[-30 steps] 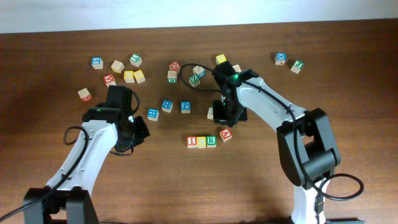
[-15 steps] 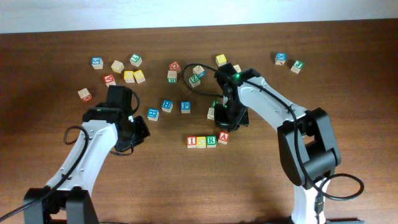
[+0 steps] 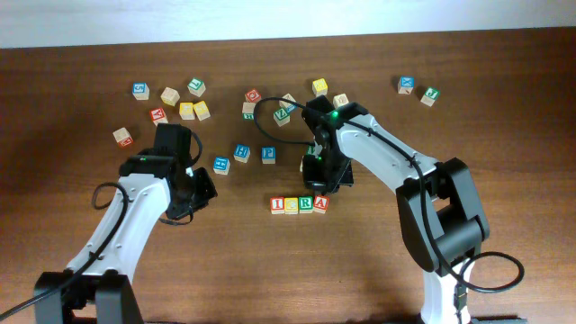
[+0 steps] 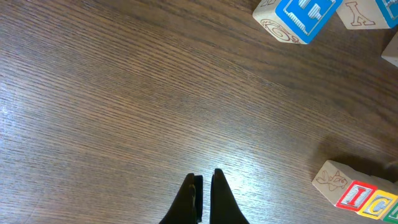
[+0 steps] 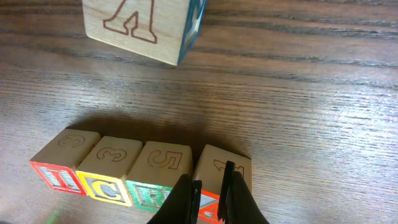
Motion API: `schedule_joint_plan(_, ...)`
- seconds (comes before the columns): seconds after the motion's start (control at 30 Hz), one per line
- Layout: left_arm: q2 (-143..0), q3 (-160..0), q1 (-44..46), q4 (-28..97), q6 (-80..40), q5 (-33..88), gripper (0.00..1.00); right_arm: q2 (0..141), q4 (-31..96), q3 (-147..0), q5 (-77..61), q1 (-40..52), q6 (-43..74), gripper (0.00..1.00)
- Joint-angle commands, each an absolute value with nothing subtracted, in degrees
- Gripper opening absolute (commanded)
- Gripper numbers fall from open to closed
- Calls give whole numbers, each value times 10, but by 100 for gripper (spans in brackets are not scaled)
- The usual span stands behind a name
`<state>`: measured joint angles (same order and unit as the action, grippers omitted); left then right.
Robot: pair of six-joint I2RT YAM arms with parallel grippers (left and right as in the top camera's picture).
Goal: Spell out ICRA
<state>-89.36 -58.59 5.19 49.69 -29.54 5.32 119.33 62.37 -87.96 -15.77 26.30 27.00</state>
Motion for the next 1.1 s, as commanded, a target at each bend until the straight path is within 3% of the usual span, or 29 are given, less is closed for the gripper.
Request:
schedule_joint_plan(0.0,-897,-580,53,496,-286,51,0,1194,617,-890,-159,266,272,8)
schedule_joint_plan(0.33,-897,-580,53,496,-286,51,0,1194,592,-905,-177,257,272,8)
schedule_joint_plan(0.57,-897,-580,53,495,-286,51,0,1194,701,-937,-143,179,239,9)
schedule_joint_plan(0.8,-897,-580,53,496,-286,51,0,1194,683,-840,-168,204,216,9)
schedule_joint_plan(1.07,-897,-580,53,496,-286,51,0,1194,666,-838,-176,225,216,9)
